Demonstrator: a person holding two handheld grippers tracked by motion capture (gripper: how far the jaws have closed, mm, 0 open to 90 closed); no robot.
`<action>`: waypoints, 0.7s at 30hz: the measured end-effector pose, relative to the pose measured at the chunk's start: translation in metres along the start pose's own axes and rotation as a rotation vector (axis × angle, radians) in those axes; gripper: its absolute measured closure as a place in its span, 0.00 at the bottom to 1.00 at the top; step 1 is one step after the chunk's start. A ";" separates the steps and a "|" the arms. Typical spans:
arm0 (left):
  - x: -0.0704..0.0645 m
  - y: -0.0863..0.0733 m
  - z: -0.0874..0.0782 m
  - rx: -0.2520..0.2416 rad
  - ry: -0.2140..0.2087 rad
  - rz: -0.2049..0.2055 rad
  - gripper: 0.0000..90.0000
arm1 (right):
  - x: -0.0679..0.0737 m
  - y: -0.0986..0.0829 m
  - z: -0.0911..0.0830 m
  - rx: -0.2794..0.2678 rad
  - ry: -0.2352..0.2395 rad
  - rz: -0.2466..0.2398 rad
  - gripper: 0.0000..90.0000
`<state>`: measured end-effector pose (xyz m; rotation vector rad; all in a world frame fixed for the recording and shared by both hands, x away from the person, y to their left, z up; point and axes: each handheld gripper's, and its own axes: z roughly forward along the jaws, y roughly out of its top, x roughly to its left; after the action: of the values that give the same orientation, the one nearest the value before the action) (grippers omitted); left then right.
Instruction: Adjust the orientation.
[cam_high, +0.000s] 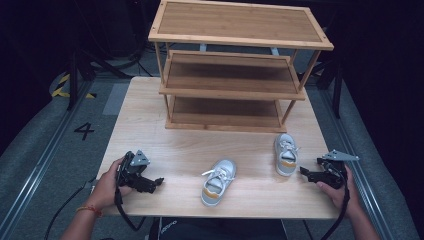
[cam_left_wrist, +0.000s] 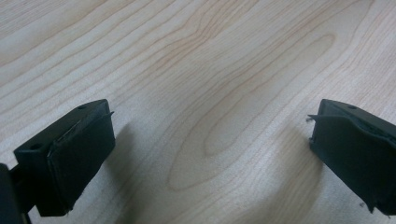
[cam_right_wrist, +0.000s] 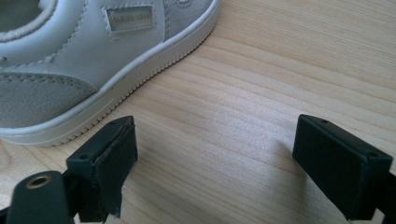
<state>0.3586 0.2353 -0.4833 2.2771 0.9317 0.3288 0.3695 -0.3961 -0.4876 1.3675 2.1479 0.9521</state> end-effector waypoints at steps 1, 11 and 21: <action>0.002 0.001 0.001 -0.003 -0.017 0.014 0.00 | 0.000 0.000 0.000 0.000 0.000 0.000 0.16; 0.005 0.004 0.003 -0.006 -0.040 0.051 0.01 | 0.000 0.000 0.000 0.000 -0.003 0.000 0.16; -0.018 0.011 -0.004 0.016 -0.051 0.209 0.18 | 0.000 -0.001 0.000 -0.001 -0.005 -0.003 0.16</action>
<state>0.3501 0.2184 -0.4725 2.3908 0.6738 0.3519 0.3689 -0.3965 -0.4877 1.3650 2.1449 0.9473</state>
